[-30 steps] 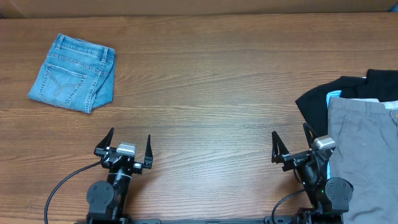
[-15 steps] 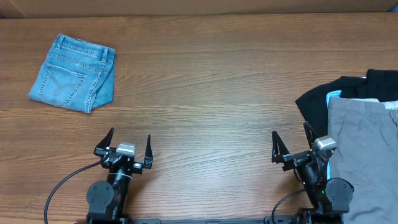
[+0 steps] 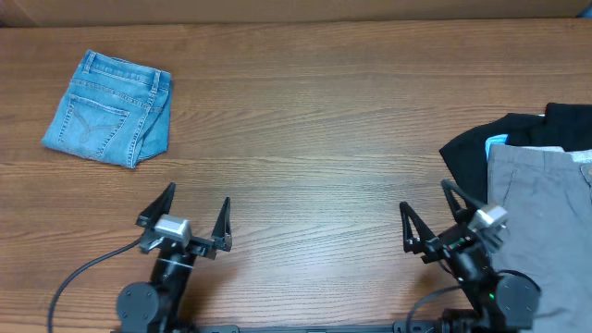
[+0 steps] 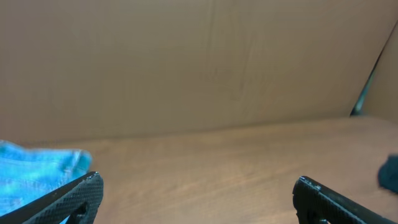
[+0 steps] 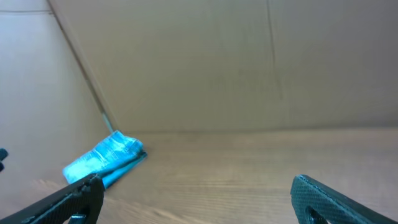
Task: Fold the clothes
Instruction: 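Move the right gripper over the grey shorts on the clothes stack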
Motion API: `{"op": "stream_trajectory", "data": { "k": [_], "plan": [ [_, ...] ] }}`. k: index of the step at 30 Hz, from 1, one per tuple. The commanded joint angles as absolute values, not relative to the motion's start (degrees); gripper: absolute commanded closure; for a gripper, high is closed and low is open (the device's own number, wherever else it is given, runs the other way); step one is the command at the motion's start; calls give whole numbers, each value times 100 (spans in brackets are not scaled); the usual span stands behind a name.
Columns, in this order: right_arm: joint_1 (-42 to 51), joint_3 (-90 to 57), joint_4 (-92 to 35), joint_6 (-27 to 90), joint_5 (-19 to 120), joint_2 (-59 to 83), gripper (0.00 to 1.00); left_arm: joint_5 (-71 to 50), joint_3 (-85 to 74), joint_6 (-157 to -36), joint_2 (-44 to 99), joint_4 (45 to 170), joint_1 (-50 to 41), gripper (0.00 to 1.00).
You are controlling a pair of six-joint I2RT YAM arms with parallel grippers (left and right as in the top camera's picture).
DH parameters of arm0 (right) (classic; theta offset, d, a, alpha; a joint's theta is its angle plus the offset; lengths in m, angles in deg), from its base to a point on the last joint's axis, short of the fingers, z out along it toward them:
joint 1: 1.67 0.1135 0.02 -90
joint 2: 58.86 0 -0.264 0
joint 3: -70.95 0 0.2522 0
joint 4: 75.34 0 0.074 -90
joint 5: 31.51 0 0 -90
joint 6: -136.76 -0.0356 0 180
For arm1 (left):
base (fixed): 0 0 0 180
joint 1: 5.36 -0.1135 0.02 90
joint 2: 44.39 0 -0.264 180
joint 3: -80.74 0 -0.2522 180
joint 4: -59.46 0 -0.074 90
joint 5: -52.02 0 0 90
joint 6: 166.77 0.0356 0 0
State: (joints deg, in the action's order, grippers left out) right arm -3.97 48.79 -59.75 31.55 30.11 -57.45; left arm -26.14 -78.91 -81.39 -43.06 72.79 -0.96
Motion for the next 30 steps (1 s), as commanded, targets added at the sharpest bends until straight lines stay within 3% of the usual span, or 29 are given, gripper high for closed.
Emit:
{"op": "stream_trajectory", "data": {
  "k": [1,13,21,28,30],
  "plan": [
    [-430,3967,-5641,2976,2900,-5450,0,-2594,-6896,-8364,-4077,7638,-107,0],
    [-430,1204,-3057,3072,2880,-2272,0,-2830,-3924,-8366,-1367,10335,-107,0],
    [-432,-1587,-550,4841,3448,762,0,-2828,-1544,-8294,1199,12385,-107,0],
    [-448,-2207,-367,4777,3791,2077,0,-2516,-947,-8062,2152,13043,-107,0],
    [-550,-2207,-526,4163,4445,2313,0,-2413,-947,-8067,2253,13093,-107,0]
  ]
}}
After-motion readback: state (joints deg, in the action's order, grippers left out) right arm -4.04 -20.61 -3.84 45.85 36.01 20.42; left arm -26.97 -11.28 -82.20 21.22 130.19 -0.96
